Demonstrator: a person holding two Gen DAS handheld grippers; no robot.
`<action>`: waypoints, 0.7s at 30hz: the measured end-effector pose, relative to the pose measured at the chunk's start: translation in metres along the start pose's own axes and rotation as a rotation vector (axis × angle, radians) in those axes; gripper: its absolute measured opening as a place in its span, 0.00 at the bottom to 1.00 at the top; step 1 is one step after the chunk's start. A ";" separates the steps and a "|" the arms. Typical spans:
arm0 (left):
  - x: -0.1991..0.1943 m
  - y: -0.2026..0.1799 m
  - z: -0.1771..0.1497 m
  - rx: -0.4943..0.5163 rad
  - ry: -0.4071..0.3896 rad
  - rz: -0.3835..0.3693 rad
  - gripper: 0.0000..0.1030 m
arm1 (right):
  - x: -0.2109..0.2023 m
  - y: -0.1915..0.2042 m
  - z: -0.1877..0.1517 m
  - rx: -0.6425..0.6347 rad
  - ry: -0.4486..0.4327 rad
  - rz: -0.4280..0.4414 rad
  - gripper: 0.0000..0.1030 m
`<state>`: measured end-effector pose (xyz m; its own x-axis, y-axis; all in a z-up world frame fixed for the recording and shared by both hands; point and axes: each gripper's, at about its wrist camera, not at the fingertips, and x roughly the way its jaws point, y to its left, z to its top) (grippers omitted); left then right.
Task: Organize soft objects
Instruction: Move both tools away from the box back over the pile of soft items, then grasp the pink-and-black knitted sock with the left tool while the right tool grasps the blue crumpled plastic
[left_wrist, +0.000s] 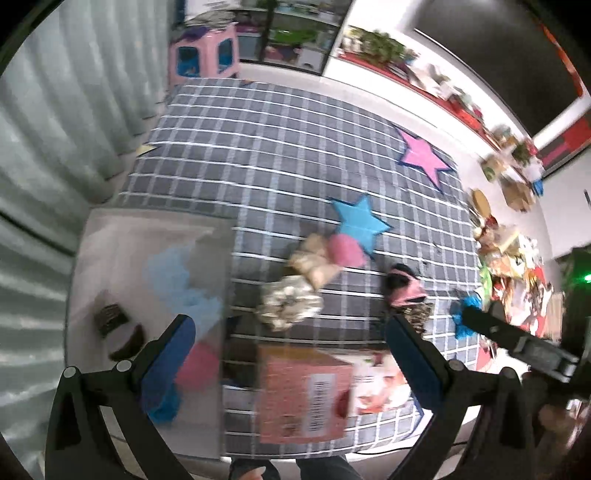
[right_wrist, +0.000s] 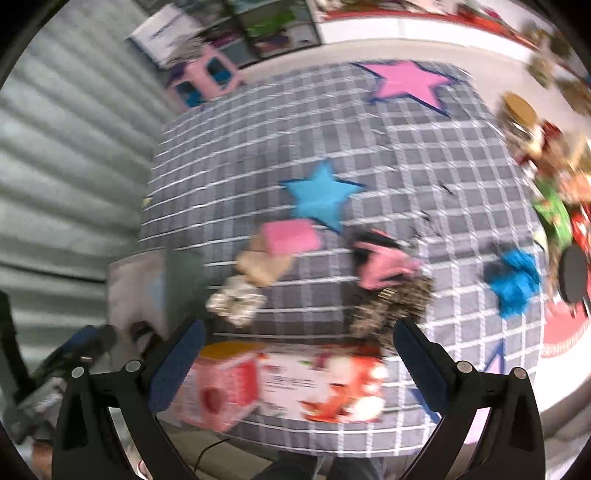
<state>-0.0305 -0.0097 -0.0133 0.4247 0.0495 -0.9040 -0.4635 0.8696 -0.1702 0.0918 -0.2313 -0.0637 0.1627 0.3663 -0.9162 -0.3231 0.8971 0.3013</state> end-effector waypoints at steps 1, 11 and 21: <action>0.002 -0.007 0.000 0.014 0.005 -0.003 1.00 | 0.002 -0.010 0.000 0.016 0.004 -0.006 1.00; 0.073 -0.115 -0.008 0.175 0.152 -0.010 1.00 | 0.019 -0.120 -0.016 0.191 0.058 -0.054 1.00; 0.171 -0.173 0.013 0.113 0.305 0.032 1.00 | 0.041 -0.209 -0.010 0.307 0.100 -0.108 1.00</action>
<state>0.1326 -0.1454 -0.1338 0.1507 -0.0574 -0.9869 -0.3761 0.9199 -0.1109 0.1569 -0.4067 -0.1665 0.0838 0.2523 -0.9640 -0.0108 0.9676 0.2523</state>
